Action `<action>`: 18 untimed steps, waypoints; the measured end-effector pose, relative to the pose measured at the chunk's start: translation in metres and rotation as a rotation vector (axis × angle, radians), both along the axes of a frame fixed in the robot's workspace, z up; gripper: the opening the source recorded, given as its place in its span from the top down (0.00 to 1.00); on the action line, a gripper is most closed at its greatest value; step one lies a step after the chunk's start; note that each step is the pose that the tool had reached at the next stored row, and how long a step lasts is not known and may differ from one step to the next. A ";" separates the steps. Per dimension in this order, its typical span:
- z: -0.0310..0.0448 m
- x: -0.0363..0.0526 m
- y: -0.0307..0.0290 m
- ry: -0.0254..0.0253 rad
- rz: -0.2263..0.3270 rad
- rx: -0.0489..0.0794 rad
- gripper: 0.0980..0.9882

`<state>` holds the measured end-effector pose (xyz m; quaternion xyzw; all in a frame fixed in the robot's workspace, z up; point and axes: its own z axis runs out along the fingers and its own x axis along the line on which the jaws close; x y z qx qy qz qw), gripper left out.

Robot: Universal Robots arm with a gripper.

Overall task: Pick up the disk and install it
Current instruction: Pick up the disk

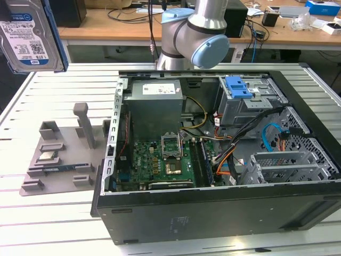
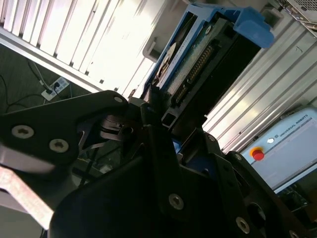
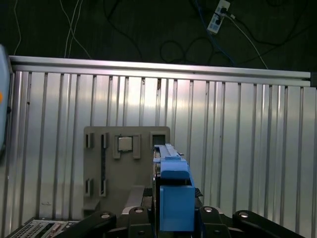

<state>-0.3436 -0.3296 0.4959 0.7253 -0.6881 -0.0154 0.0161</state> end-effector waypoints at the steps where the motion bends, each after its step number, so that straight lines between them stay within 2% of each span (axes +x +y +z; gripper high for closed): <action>1: 0.0000 0.0024 0.0000 0.0000 0.000 0.000 0.70; 9: 0.0000 0.0295 0.0000 0.0000 0.000 0.000 0.70; 18: 0.0000 0.0559 0.0000 0.0000 0.000 0.000 0.70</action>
